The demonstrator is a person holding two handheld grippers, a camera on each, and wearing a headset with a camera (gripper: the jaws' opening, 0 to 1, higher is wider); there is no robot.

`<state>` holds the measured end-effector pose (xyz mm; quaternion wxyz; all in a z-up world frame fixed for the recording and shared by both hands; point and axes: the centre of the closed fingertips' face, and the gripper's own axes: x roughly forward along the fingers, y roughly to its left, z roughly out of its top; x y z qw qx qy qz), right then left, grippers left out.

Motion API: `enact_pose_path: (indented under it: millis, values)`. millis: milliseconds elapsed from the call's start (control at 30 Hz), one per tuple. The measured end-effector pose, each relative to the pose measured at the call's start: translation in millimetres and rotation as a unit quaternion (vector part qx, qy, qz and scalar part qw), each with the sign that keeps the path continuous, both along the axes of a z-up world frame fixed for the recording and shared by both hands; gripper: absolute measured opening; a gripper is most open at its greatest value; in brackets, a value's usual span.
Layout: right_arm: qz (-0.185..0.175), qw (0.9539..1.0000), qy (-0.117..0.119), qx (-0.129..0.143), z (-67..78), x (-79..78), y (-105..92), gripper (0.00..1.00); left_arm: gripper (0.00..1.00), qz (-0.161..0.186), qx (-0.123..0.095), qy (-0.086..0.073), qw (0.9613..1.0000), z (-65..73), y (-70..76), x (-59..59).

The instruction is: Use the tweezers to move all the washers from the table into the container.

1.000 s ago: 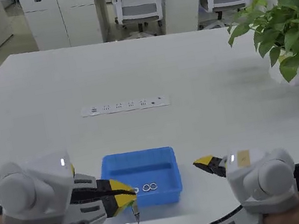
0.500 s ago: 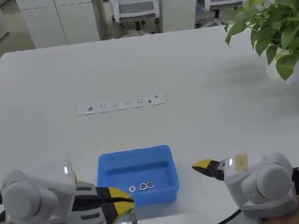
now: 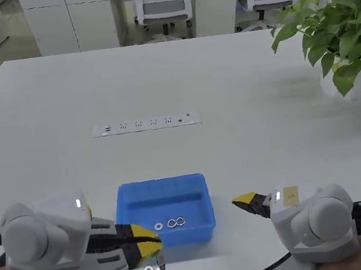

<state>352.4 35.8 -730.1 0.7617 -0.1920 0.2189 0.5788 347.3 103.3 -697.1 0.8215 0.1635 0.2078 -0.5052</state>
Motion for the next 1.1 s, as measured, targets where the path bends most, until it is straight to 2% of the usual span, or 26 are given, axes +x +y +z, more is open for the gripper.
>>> enact_pose_path:
  millis: [267, 500, 800, 1100]
  values:
    - [0.005, 1.0, -0.001, 0.002, 0.6, -1.7, 2.2, 1.0, 0.06, 0.004, -0.002, 0.008, 1.0, -6.0, 3.2, -3.1]
    - [0.023, 0.9997, -0.007, 0.006, 1.9, -4.4, 7.2, 0.96, 0.06, 0.006, -0.002, 0.003, 1.0, -5.4, 1.3, -3.8]
    - [0.082, 0.9964, -0.022, 0.004, 3.2, -11.4, 20.0, 0.74, 0.06, 0.001, 0.004, 0.002, 1.0, -3.3, 0.2, -5.3]
    - [0.146, 0.9881, -0.044, -0.018, -6.9, -15.1, 36.9, 0.55, 0.06, 0.0, 0.007, 0.002, 1.0, -1.7, -0.8, -6.6]
